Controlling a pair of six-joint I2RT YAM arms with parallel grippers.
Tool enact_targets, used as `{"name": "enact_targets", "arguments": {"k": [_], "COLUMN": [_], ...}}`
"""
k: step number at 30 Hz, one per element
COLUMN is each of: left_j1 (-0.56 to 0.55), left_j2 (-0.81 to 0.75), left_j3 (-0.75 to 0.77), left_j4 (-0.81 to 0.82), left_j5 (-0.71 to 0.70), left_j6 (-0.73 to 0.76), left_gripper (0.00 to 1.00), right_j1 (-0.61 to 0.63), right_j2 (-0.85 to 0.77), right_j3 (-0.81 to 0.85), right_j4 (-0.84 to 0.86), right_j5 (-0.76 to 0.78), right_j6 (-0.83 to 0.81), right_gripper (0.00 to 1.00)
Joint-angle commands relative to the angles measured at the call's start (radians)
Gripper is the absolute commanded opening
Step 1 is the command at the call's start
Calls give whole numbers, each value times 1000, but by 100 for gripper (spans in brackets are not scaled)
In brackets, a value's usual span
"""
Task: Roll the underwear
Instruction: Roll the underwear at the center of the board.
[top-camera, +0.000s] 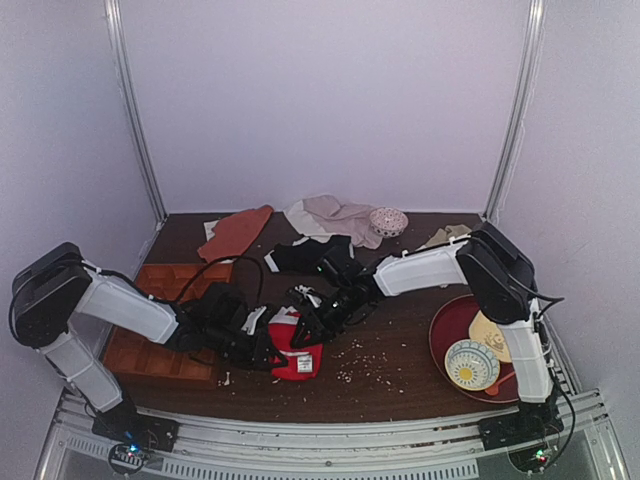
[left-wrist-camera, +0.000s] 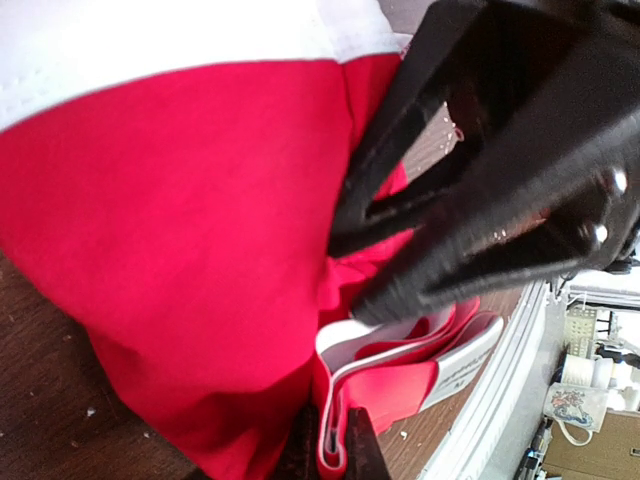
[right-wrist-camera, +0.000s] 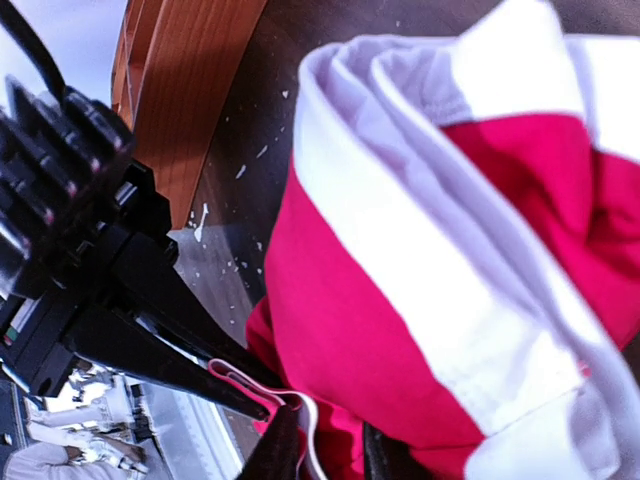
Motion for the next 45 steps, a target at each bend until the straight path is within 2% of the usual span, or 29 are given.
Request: {"name": "enact_targets", "arguments": {"k": [1, 5, 8, 17, 27, 35, 45], "left_j1": [-4, -4, -4, -5, -6, -20, -39], "left_j2": [20, 20, 20, 1, -26, -4, -47], "left_j3": [-12, -8, -3, 24, 40, 48, 56], "left_j4": [-85, -94, -107, -181, -243, -264, -349], "left_j5": [-1, -4, 0, 6, 24, 54, 68], "left_j6": [-2, -6, -6, -8, -6, -6, -3], "left_gripper": [0, 0, 0, 0, 0, 0, 0], "right_j1": [-2, 8, 20, 29, 29, 25, 20], "right_j2": [-17, 3, 30, 81, 115, 124, 133], "right_j3": [41, 77, 110, 94, 101, 104, 101], "right_j4": [7, -28, -101, -149, -219, -226, -235], "right_j5": [71, 95, 160, 235, 386, 399, 406], "right_j6": [27, 21, 0, 9, 22, 33, 38], "right_gripper": [18, 11, 0, 0, 0, 0, 0]}}
